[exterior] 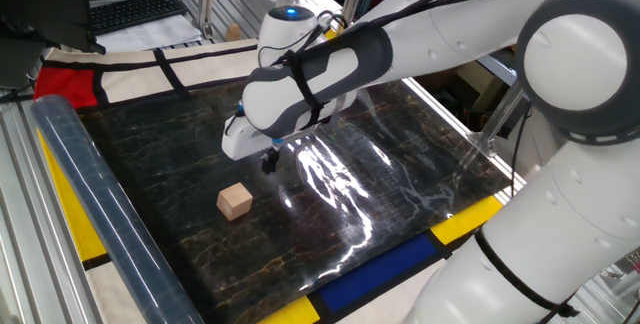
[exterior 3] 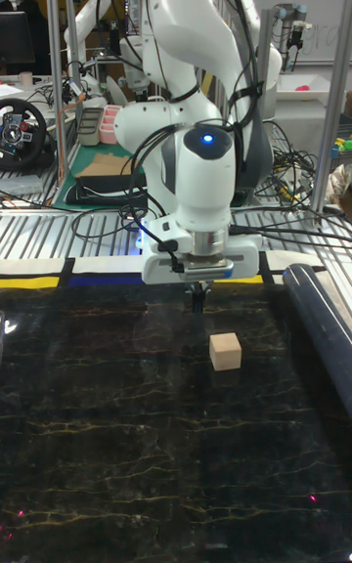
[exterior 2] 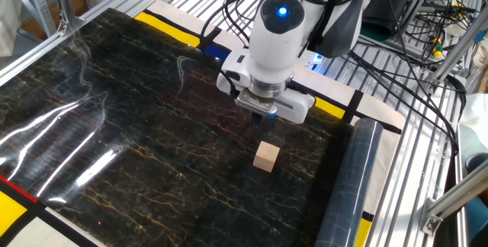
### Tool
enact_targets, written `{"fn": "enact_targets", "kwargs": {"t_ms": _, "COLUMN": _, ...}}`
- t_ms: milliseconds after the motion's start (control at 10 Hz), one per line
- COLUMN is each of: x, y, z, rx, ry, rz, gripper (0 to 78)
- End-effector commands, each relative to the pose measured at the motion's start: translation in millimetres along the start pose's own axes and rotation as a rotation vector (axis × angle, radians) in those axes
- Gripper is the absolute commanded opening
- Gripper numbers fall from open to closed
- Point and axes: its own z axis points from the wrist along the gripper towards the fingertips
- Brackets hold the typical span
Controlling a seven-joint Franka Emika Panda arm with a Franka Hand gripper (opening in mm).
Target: Hold a small block with the gripper and sweep it from left to right on the table
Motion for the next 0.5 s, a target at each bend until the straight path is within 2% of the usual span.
{"fn": "enact_targets", "kwargs": {"t_ms": 100, "x": -0.5, "y": -12.4, "z": 4.7, "rx": -0.005, "ry": 0.0, "rz": -0.014, "gripper": 1.2}}
{"fn": "enact_targets", "kwargs": {"t_ms": 400, "x": -0.5, "y": -12.3, "z": 4.8, "rx": 0.007, "ry": 0.02, "rz": 0.016, "gripper": 1.2}}
{"fn": "enact_targets", "kwargs": {"t_ms": 500, "x": -0.5, "y": -12.3, "z": 4.8, "rx": 0.008, "ry": 0.018, "rz": 0.029, "gripper": 1.2}}
